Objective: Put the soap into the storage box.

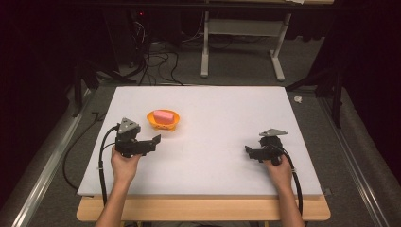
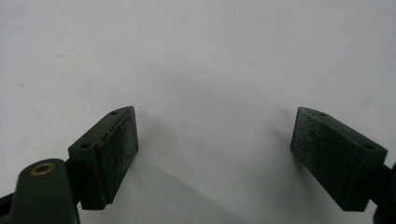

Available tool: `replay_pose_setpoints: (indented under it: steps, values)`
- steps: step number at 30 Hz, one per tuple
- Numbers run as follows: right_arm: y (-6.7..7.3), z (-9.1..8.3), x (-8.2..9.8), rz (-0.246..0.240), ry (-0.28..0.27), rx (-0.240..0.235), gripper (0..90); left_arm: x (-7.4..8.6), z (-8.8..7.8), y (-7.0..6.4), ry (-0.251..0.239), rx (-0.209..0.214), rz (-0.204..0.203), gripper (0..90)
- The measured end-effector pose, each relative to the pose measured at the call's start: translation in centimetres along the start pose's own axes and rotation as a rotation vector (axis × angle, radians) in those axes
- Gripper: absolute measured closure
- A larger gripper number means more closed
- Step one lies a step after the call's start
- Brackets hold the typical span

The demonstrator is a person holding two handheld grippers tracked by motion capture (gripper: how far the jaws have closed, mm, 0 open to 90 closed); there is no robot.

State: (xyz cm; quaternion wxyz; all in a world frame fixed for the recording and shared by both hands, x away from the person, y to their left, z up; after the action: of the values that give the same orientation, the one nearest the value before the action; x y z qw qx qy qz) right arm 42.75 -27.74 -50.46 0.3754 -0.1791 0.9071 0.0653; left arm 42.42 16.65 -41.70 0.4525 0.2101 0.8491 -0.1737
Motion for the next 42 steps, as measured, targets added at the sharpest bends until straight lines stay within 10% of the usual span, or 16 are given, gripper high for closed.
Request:
replay_pose_setpoints:
  steps: [42]
  values:
    - [0.0,0.0,0.0,-0.001,-0.001,0.0,15.4,3.8,2.2,0.1,0.073,0.008,-0.052,14.4]
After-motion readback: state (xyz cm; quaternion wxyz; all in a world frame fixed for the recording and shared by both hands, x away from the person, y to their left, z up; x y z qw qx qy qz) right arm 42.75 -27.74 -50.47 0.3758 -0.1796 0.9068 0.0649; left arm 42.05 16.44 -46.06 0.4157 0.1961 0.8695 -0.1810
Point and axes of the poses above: each handheld gripper's, and its own axes: z roughly forward along the jaws, x roughly out of its underside, y roughly to its left, the point moved 3 cm from there along z, roughly forward along the jaws
